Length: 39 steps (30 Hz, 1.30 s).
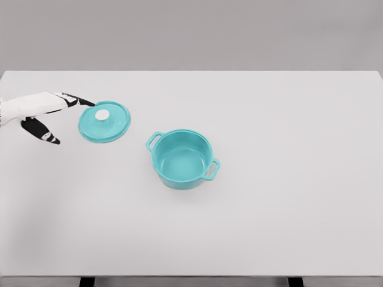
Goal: Cover the pot with left arm
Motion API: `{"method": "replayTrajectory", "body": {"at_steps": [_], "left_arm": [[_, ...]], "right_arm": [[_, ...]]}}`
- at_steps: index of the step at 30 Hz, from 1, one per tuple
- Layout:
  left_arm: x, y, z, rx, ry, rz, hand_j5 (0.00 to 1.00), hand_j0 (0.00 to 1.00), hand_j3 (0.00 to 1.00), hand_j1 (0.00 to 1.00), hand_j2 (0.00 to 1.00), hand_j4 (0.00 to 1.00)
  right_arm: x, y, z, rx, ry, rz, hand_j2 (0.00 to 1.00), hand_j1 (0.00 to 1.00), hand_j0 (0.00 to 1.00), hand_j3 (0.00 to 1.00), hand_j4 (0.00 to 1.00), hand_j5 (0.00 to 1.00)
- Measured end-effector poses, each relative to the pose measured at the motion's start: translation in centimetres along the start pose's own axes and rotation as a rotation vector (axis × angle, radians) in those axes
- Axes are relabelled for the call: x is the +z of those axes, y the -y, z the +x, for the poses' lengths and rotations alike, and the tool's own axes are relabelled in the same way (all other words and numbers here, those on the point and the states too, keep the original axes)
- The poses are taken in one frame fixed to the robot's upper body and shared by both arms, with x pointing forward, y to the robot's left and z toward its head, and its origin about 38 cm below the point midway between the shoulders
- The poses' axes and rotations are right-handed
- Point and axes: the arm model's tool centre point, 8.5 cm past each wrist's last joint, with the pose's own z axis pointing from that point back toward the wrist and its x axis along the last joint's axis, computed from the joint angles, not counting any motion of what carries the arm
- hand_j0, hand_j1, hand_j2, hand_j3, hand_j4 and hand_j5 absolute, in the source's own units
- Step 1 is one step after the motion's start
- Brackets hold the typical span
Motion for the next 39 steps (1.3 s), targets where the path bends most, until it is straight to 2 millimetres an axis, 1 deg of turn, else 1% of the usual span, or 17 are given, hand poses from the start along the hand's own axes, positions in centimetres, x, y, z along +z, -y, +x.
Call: {"method": "replayTrajectory", "body": {"at_steps": [1,3,6,7,8,9,11,13,16,17,20,21,29,30,32,33,39], "left_arm": [[-0.1,-0.7,0.3,-0.013,0.006,0.008,1.0,1.0,1.0,1.0,1.0,1.0],[0.0,-3.9,0.6,-0.051,0.005,0.058,1.0,1.0,1.0,1.0,1.0,1.0],[-2.3,-3.9,0.3,-0.031,-0.001,0.058,1.0,1.0,1.0,1.0,1.0,1.0],[-3.5,-3.2,0.1,-0.016,-0.002,0.045,1.0,1.0,1.0,1.0,1.0,1.0],[-4.3,-3.5,0.2,-0.019,-0.002,0.041,1.0,1.0,1.0,1.0,1.0,1.0],[-4.9,-4.8,0.3,-0.02,-0.007,0.053,1.0,1.0,1.0,1.0,1.0,1.0],[-6.8,-3.3,-0.1,0.013,-0.017,0.01,1.0,1.0,1.0,1.0,1.0,1.0],[-8.1,-2.1,-0.2,0.035,-0.023,-0.022,1.0,1.0,1.0,1.0,1.0,1.0],[-9.3,-1.4,-0.3,0.04,-0.035,-0.051,0.89,0.89,0.89,0.89,0.89,0.89],[-9.5,-1.2,-0.3,0.037,-0.039,-0.057,0.87,0.87,0.87,0.87,0.87,0.87],[-9.9,-1.0,-0.3,0.026,-0.048,-0.071,0.87,0.87,0.87,0.87,0.87,0.87],[-9.8,-1.4,-0.3,0.02,-0.052,-0.065,0.87,0.87,0.87,0.87,0.87,0.87],[-9.9,-1.2,-0.6,0.02,-0.064,-0.073,0.87,0.87,0.87,0.87,0.87,0.87],[-9.9,-1.2,-0.6,0.019,-0.064,-0.073,0.86,0.86,0.86,0.86,0.86,0.86],[-10.0,-1.2,-0.6,0.019,-0.063,-0.072,0.77,0.77,0.77,0.77,0.77,0.77],[-10.0,-1.1,-0.6,0.019,-0.063,-0.069,0.75,0.75,0.75,0.75,0.75,0.75],[-10.0,-1.0,-0.7,0.02,-0.068,-0.057,0.74,0.74,0.74,0.74,0.74,0.74]], "right_arm": [[0.0,0.0,-0.2,-0.001,-0.003,0.001,1.0,1.0,1.0,1.0,1.0,1.0],[0.0,0.0,-0.1,-0.002,-0.002,0.0,1.0,1.0,1.0,1.0,1.0,1.0],[0.0,-0.1,-0.2,-0.003,-0.003,0.0,1.0,1.0,1.0,1.0,1.0,1.0],[0.0,-0.1,-0.2,-0.003,-0.003,0.0,1.0,1.0,1.0,1.0,1.0,1.0],[0.0,-0.1,-0.2,-0.004,-0.003,0.0,1.0,1.0,1.0,1.0,1.0,1.0],[0.0,-0.1,-0.2,-0.003,-0.003,0.0,1.0,1.0,1.0,1.0,1.0,1.0],[0.0,0.0,-0.1,-0.003,-0.001,0.0,1.0,1.0,1.0,1.0,1.0,1.0],[0.0,0.0,-0.1,-0.003,-0.001,0.0,1.0,1.0,1.0,1.0,1.0,1.0],[0.0,0.0,-0.1,-0.003,-0.001,0.0,1.0,1.0,1.0,1.0,1.0,1.0],[0.0,0.0,-0.1,-0.003,-0.001,0.0,1.0,1.0,1.0,1.0,1.0,1.0],[0.0,-0.1,-0.2,-0.004,-0.003,0.0,1.0,1.0,1.0,1.0,1.0,1.0],[0.0,-0.1,-0.2,-0.004,-0.003,0.0,1.0,1.0,1.0,1.0,1.0,1.0],[0.0,-0.1,-0.2,-0.004,-0.003,0.0,1.0,1.0,1.0,1.0,1.0,1.0],[0.0,-0.1,-0.2,-0.004,-0.003,0.0,1.0,1.0,1.0,1.0,1.0,1.0],[0.0,0.0,-0.1,-0.003,-0.001,0.0,1.0,1.0,1.0,1.0,1.0,1.0],[0.0,-0.1,-0.2,-0.004,-0.003,0.0,1.0,1.0,1.0,1.0,1.0,1.0],[0.0,0.0,-0.1,-0.003,-0.001,0.0,1.0,1.0,1.0,1.0,1.0,1.0]]}}
